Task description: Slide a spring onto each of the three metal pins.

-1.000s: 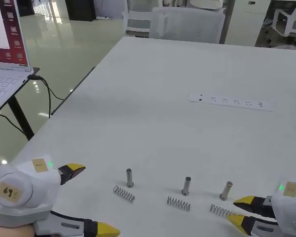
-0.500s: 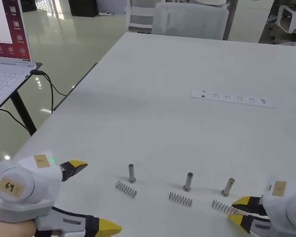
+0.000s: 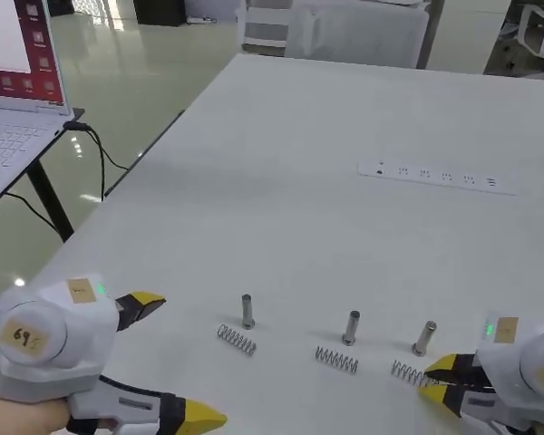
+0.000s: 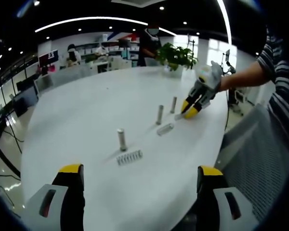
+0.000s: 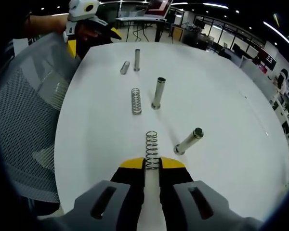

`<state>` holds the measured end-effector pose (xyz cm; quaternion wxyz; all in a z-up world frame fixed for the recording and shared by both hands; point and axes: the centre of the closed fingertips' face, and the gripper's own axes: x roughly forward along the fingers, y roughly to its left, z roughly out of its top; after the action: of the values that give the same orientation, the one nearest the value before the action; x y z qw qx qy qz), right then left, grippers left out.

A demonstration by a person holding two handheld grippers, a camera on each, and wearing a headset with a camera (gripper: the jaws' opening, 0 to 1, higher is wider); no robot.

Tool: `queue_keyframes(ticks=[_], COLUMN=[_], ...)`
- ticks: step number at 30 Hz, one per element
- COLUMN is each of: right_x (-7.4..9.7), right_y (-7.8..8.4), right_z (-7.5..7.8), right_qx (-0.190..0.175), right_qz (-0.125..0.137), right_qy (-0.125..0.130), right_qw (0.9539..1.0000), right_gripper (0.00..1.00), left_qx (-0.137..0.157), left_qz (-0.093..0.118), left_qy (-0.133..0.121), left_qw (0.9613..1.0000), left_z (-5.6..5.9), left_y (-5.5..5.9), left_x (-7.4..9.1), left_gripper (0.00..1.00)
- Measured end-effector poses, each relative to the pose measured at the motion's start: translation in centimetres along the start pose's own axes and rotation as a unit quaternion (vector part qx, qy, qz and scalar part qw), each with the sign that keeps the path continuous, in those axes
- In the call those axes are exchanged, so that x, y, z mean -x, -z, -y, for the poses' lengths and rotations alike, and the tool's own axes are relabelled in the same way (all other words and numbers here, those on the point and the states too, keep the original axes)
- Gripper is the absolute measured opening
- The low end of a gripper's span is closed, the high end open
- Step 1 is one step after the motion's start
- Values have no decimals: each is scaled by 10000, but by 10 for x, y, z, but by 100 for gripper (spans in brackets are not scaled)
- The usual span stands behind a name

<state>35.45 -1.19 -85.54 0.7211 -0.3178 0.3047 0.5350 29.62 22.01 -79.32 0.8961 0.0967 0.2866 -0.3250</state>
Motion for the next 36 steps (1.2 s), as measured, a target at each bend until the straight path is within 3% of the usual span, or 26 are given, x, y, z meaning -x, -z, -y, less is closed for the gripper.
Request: queue_keyframes(ticks=[4,12,23,36], right_x=[6,16,22,23], right_y=[-10,-26,-46,-57], right_z=[-2,-7,-20,-36], right_qx=[35,217,565,952], right_qz=[116,251,408,416], right_qy=[-32,-94,-208,-379], right_qw=[9999,9994,9974,9939], right_gripper=[8,8,8,8], left_qx=[-10,204,122,143], left_qz=[12,366,384,560], left_qy=[78,366,753,1326], left_qw=[10000,9985,9964,9895], left_z=[4,17,30,53], left_y=[-1,-16,-23,-39], left_x=[-3,-6,-15,-35], left_gripper=[94,91,84,72])
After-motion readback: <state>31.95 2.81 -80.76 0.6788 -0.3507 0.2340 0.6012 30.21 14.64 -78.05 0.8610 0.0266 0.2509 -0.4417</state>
